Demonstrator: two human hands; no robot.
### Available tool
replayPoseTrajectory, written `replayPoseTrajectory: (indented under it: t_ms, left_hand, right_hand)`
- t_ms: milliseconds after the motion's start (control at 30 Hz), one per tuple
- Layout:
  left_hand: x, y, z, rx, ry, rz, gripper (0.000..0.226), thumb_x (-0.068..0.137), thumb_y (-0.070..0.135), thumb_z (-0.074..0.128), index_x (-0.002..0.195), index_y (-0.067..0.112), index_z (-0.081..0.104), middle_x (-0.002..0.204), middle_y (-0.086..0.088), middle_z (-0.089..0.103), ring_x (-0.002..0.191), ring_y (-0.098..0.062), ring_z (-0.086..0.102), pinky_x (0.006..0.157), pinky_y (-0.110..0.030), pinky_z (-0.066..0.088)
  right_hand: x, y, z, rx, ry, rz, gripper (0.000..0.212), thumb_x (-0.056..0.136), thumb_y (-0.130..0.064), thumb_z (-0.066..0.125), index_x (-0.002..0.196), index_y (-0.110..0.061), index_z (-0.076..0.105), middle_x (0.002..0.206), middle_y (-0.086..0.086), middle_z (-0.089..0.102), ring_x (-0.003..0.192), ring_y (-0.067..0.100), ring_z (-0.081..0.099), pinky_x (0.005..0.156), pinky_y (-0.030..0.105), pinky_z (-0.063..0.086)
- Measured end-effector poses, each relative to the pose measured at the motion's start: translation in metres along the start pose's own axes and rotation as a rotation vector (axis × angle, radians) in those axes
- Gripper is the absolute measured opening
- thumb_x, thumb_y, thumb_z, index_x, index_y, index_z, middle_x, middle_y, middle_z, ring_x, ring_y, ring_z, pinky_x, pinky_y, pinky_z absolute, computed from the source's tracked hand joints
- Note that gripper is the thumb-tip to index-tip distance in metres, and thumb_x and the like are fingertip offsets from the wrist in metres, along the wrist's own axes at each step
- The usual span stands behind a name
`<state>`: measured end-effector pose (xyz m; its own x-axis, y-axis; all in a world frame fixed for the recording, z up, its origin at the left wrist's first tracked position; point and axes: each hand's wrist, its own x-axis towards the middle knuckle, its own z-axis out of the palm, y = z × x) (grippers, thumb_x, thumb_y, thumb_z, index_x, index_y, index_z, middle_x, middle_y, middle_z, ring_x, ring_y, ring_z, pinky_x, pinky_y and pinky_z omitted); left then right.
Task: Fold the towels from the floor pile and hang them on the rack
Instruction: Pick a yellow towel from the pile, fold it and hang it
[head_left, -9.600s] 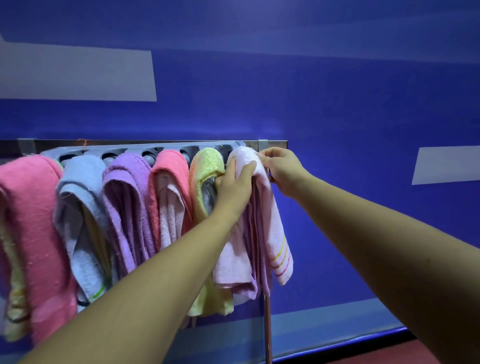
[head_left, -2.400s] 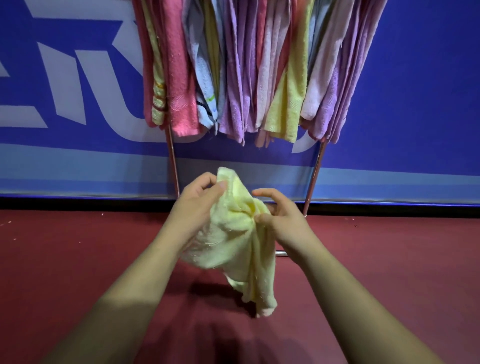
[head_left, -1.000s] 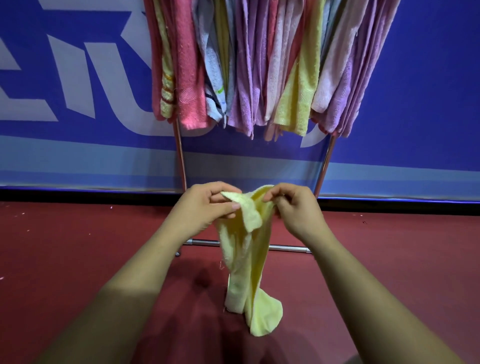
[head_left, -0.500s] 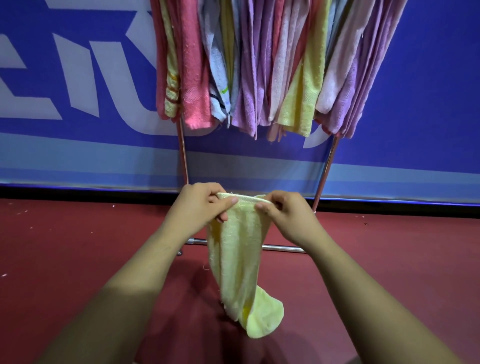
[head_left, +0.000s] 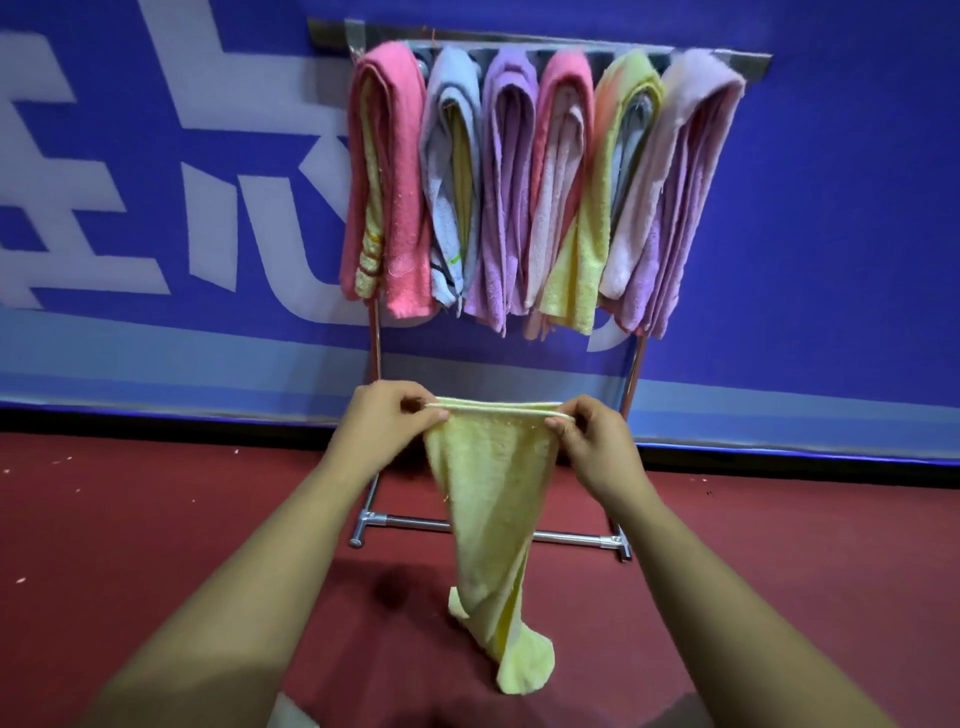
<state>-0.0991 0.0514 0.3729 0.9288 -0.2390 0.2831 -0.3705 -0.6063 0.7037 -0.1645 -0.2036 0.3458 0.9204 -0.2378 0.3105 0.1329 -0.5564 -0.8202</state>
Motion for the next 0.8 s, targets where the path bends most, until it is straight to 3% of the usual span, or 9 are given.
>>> replayPoseTrajectory:
  t_ms: [67,133,300,400,433,500,567,700,800]
  left_hand:
    - [0.008,0.026,-0.022,-0.053,0.077,0.027,0.008,0.077,0.028,0.083,0.080,0.025,0.076,0.073,0.008,0.073,0.071,0.000,0.065,0.070,-0.022,0.050]
    - [0.014,0.059,-0.050,-0.053,0.139,0.081,0.009,0.077,0.028,0.083,0.081,0.024,0.075,0.073,0.007,0.071,0.072,-0.006,0.064,0.069,-0.019,0.048]
    - [0.024,0.162,-0.130,-0.161,0.182,0.223,0.013,0.081,0.029,0.081,0.084,0.018,0.075,0.069,0.008,0.068,0.060,0.000,0.057,0.065,-0.024,0.048]
    - [0.022,0.213,-0.165,-0.410,0.133,0.239,0.008,0.086,0.018,0.076,0.087,0.012,0.071,0.071,0.007,0.066,0.066,-0.002,0.059,0.061,-0.013,0.048]
    - [0.020,0.224,-0.171,-0.366,0.056,0.220,0.007,0.086,0.015,0.076,0.085,0.012,0.070,0.070,0.005,0.066,0.065,-0.004,0.058,0.058,-0.012,0.048]
    - [0.017,0.233,-0.175,-0.078,-0.036,0.162,0.011,0.084,0.018,0.079,0.079,0.013,0.071,0.072,-0.002,0.067,0.067,-0.010,0.058,0.062,-0.021,0.054]
    - [0.017,0.235,-0.178,-0.004,0.000,0.133,0.012,0.082,0.021,0.081,0.075,0.016,0.072,0.074,-0.005,0.068,0.071,-0.013,0.059,0.076,-0.035,0.056]
    - [0.017,0.251,-0.182,-0.007,0.122,0.230,0.014,0.083,0.020,0.080,0.085,0.008,0.073,0.084,-0.011,0.071,0.072,-0.014,0.060,0.078,-0.036,0.052]
    - [0.019,0.257,-0.185,-0.020,0.130,0.239,0.013,0.085,0.024,0.078,0.090,0.014,0.072,0.089,-0.008,0.071,0.079,-0.018,0.063,0.083,-0.039,0.055]
  right_hand:
    - [0.011,-0.030,-0.018,0.052,0.036,-0.025,0.017,0.092,-0.013,0.071,0.080,-0.008,0.060,0.069,0.002,0.061,0.063,0.011,0.052,0.064,0.032,0.044]
    - [0.022,-0.069,-0.041,0.138,0.081,-0.039,0.019,0.089,-0.011,0.074,0.079,-0.004,0.060,0.066,0.002,0.059,0.061,0.010,0.051,0.062,0.029,0.044]
    - [0.033,-0.179,-0.116,0.510,0.140,-0.092,0.006,0.091,-0.004,0.070,0.092,0.000,0.065,0.061,0.001,0.059,0.048,0.005,0.051,0.051,0.018,0.044]
    - [0.037,-0.224,-0.158,0.821,-0.017,-0.101,0.005,0.096,-0.005,0.063,0.096,-0.008,0.067,0.078,0.002,0.064,0.069,0.011,0.059,0.066,0.022,0.048]
    - [0.037,-0.231,-0.167,0.856,-0.080,-0.083,0.006,0.096,-0.005,0.063,0.095,-0.009,0.066,0.080,0.004,0.062,0.070,0.013,0.058,0.066,0.023,0.047]
    - [0.036,-0.233,-0.176,0.534,-0.058,-0.049,0.001,0.095,-0.007,0.066,0.094,-0.007,0.066,0.075,0.003,0.059,0.067,0.012,0.055,0.060,0.019,0.045]
    - [0.036,-0.229,-0.178,0.234,0.041,-0.058,0.009,0.093,-0.012,0.070,0.096,-0.004,0.069,0.075,0.001,0.061,0.067,0.010,0.056,0.062,0.020,0.045]
    - [0.031,-0.237,-0.186,0.417,0.070,-0.083,0.015,0.093,-0.012,0.069,0.079,-0.012,0.068,0.077,0.001,0.065,0.076,0.015,0.060,0.075,0.028,0.048]
    - [0.035,-0.240,-0.192,0.547,0.064,-0.094,0.017,0.091,-0.011,0.072,0.074,-0.013,0.069,0.075,0.002,0.068,0.079,0.019,0.064,0.077,0.034,0.052]
